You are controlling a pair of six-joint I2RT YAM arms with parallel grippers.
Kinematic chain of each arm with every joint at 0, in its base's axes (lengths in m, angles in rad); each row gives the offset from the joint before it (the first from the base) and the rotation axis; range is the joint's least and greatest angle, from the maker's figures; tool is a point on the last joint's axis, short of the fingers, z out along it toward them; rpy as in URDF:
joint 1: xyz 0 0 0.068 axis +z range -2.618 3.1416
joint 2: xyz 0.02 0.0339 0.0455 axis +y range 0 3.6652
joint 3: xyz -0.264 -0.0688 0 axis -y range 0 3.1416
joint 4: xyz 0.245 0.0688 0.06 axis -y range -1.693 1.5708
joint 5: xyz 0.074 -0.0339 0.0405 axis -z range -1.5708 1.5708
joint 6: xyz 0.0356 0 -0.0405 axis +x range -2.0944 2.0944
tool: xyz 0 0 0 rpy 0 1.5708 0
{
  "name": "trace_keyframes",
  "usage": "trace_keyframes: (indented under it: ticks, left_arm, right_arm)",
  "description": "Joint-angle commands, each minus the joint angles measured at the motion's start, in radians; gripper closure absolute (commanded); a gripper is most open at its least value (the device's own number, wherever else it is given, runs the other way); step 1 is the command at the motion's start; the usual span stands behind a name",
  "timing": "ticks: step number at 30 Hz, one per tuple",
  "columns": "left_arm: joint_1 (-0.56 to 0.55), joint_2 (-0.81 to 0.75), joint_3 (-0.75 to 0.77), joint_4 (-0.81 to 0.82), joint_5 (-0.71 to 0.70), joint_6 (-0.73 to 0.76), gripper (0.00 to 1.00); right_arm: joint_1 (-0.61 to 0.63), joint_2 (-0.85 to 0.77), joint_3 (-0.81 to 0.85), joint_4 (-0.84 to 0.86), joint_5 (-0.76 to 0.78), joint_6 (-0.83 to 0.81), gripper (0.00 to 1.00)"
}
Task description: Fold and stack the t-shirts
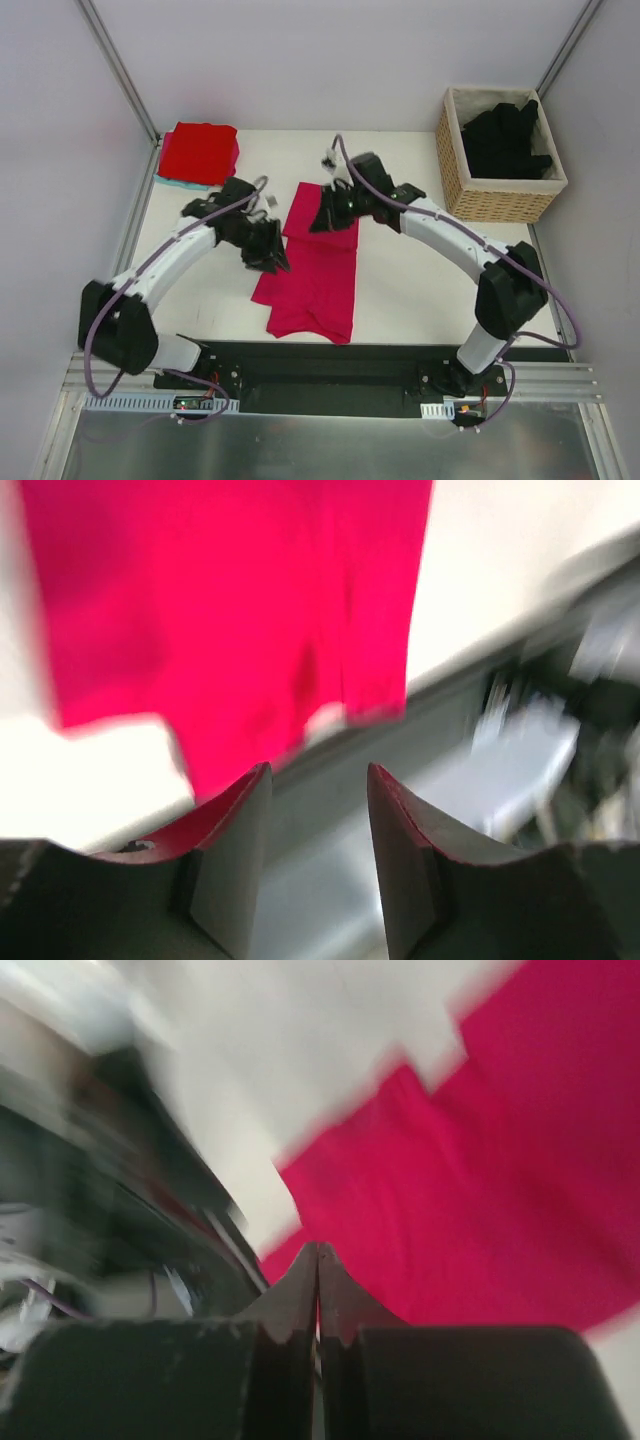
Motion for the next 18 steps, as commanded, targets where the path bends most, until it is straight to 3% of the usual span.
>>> trace_keyframes:
  ticks: [1, 8, 18]
  left_arm:
    - [0.134, -0.260, 0.028, 0.265, -0.190, -0.030, 0.57]
    - [0.136, -0.389, -0.104, 0.235, -0.131, -0.027, 0.53]
    - [0.136, -0.493, -0.213, 0.179, -0.200, -0.042, 0.53]
  right_arm:
    - [0.057, 0.015, -0.268, -0.551, 0.152, 0.001, 0.99]
    - [0.119, -0.028, -0.346, -0.592, 0.257, 0.103, 0.99]
    - [0.206, -0.031, -0.216, -0.687, 0.274, 0.144, 0.99]
